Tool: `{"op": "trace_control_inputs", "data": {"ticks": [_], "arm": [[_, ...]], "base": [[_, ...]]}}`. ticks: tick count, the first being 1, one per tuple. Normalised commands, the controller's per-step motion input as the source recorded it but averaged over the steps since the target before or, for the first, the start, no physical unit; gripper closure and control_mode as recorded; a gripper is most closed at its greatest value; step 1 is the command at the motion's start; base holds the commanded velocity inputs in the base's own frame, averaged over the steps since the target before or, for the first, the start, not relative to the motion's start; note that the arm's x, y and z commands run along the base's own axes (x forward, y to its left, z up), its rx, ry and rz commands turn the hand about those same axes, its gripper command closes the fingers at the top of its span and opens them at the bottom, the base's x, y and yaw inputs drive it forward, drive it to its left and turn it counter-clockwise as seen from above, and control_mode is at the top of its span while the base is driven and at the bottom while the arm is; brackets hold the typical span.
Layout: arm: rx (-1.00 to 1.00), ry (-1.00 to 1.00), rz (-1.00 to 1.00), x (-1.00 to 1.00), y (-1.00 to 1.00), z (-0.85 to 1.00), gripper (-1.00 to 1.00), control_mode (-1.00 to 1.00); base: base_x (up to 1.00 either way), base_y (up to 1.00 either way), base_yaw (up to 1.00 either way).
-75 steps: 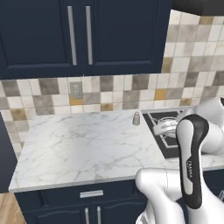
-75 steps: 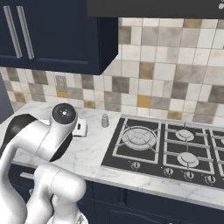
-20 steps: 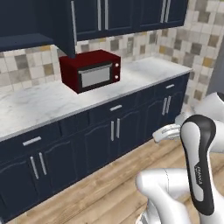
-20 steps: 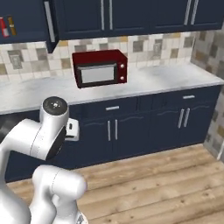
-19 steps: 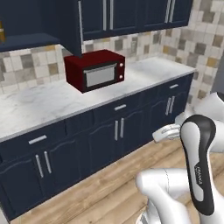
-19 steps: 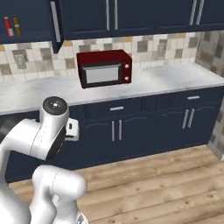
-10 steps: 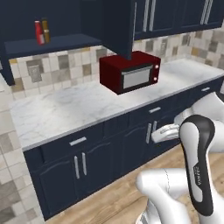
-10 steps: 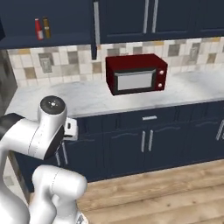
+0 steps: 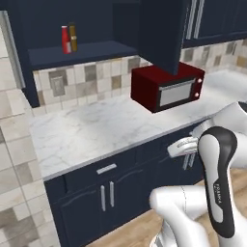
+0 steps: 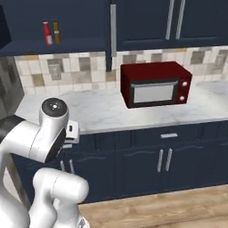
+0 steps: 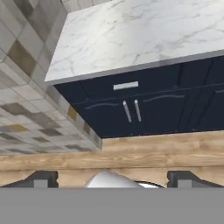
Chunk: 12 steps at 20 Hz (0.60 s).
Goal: Collect the turmeric, ketchup, and shaker from the cabinet and place them next to the stove.
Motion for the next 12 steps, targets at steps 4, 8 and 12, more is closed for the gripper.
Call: {"op": "trace_control_inputs", "data": {"ticks": [4, 8, 12], "arm": [[0.0, 0.0, 0.0, 0.0, 0.0, 0.0, -1.0, 1.0], [0.0, 0.0, 0.0, 0.0, 0.0, 0.0, -1.0, 1.0], [0.0, 0.0, 0.0, 0.0, 0.0, 0.0, -1.0, 1.0]], "base": [[0.6, 0.16, 0.29], [0.58, 0.01, 0.28], [0.63, 0.0, 0.31]]}}
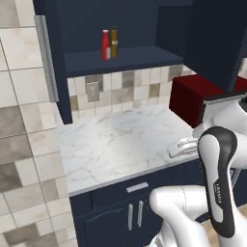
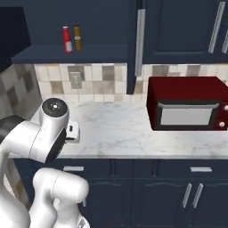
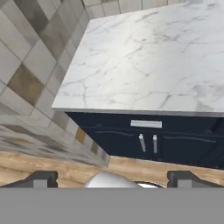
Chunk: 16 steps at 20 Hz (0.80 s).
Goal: Collect the turmeric, ketchup, and shaker from the cabinet and place them next to the stove.
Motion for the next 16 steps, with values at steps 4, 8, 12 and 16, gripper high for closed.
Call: {"op": "trace_control_inputs", "data": {"ticks": [4, 8, 12, 16], "arm": [[0.0, 0.0, 0.0, 0.0, 0.0, 0.0, -1.0, 1.0], [0.0, 0.0, 0.0, 0.0, 0.0, 0.0, -1.0, 1.0], [0.0, 0.0, 0.0, 0.0, 0.0, 0.0, -1.0, 1.0], [0.0, 0.0, 0.0, 0.0, 0.0, 0.0, -1.0, 1.0]], "base": [[0.58, -0.04, 0.23], [0.63, -0.01, 0.16], [0.76, -0.01, 0.09], [0.91, 0.0, 0.13]]}}
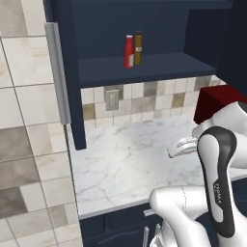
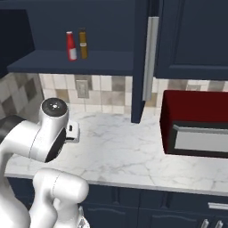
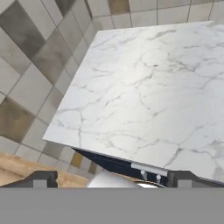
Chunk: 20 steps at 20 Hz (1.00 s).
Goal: Collect the turmeric, ketchup, and shaker from the cabinet and place them next to the stove.
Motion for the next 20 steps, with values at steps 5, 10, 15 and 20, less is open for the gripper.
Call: {"op": "trace_control_inputs", "data": {"ticks": [5, 10, 15, 20], "arm": [[-0.03, -0.17, 0.08, 0.38, 0.01, 0.42, -1.0, -1.0], [-0.08, -0.27, 0.02, 0.41, 0.21, 0.68, -1.0, -1.0], [-0.09, -0.21, 0.0, 0.42, 0.29, 0.63, -1.0, -1.0], [-0.07, -0.17, 0.0, 0.35, 0.1, 0.58, -1.0, -1.0]], "base": [[0.15, 0.0, 0.03], [0.0, 0.0, 0.0], [0.0, 0.0, 0.0], [0.0, 0.0, 0.0]]}}
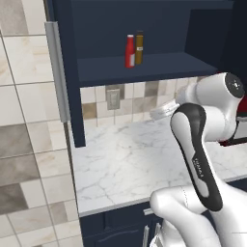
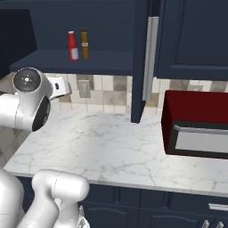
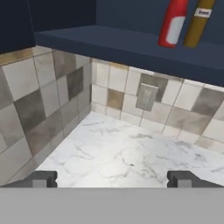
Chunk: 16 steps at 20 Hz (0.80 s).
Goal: Collect the turmeric, ketchup, and shaker from the cabinet and place them next to the stove.
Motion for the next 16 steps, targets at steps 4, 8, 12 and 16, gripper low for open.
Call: {"op": "trace_control_inputs", "data": {"ticks": [4, 8, 12, 16], "arm": [[-0.05, -0.22, 0.0, 0.26, 0.01, 0.46, -1.0, -1.0], [-0.03, -0.2, 0.0, 0.37, 0.17, 0.32, -1.0, -1.0], [0.0, -0.2, 0.0, 0.24, 0.0, 0.06, -1.0, -1.0], [0.21, -0.15, 0.0, 0.08, -0.2, 0.0, -1.0, -1.0]], "base": [[0.0, 0.0, 0.0], [0.0, 0.0, 0.0], [0.0, 0.0, 0.0], [0.0, 0.0, 0.0]]}}
